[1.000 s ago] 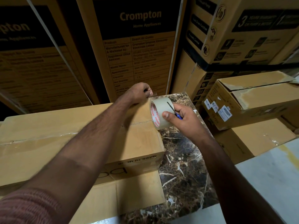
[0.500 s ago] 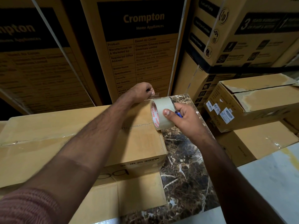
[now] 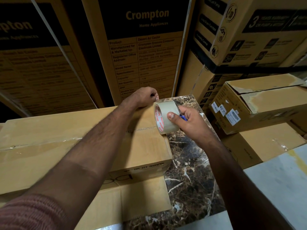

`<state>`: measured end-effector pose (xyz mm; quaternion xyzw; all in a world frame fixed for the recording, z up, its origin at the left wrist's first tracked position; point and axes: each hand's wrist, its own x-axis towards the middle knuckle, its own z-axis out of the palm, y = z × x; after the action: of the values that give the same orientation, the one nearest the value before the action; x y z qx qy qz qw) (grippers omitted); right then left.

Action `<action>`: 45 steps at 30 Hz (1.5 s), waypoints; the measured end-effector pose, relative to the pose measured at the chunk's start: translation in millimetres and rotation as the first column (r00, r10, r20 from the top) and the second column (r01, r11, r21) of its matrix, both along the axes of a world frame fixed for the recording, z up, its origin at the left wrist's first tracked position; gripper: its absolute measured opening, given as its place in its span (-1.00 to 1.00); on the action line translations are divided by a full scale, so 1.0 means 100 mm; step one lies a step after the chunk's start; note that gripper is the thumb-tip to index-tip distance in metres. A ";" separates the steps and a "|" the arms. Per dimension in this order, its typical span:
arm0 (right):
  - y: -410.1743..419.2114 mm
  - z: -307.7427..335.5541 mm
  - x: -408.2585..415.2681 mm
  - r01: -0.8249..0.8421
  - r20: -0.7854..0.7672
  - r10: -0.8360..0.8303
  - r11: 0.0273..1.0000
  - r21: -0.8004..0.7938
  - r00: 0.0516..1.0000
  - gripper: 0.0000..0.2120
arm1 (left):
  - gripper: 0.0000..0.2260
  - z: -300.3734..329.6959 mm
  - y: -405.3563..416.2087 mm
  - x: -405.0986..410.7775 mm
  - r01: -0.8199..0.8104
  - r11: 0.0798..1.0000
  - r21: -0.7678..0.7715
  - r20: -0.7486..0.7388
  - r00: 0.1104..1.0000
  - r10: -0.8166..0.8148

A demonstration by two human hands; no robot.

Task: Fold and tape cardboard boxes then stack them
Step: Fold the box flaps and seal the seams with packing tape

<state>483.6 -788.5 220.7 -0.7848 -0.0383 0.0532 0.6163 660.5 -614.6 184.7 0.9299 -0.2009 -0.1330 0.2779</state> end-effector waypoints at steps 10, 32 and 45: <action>0.06 -0.05 -0.01 -0.030 -0.031 0.029 0.999 -0.031 0.999 -0.55 | -0.83 -0.15 0.21 -0.05 -0.104 0.945 -0.310 -0.125 0.990 0.068; -0.13 -0.11 -0.42 -0.144 -0.120 0.144 0.989 0.012 0.982 -0.74 | -0.59 0.09 0.01 -0.78 -0.331 0.909 0.253 0.325 0.914 0.242; -0.23 -0.15 -0.88 -0.193 -0.152 0.180 0.978 -0.074 0.972 -0.73 | -0.68 0.16 0.05 -0.98 -0.166 0.970 0.177 0.295 0.949 0.108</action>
<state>396.0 -811.2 205.9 -0.7983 -0.0648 0.1690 0.5744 562.7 -609.2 201.0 0.9742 -0.1589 0.0017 0.1605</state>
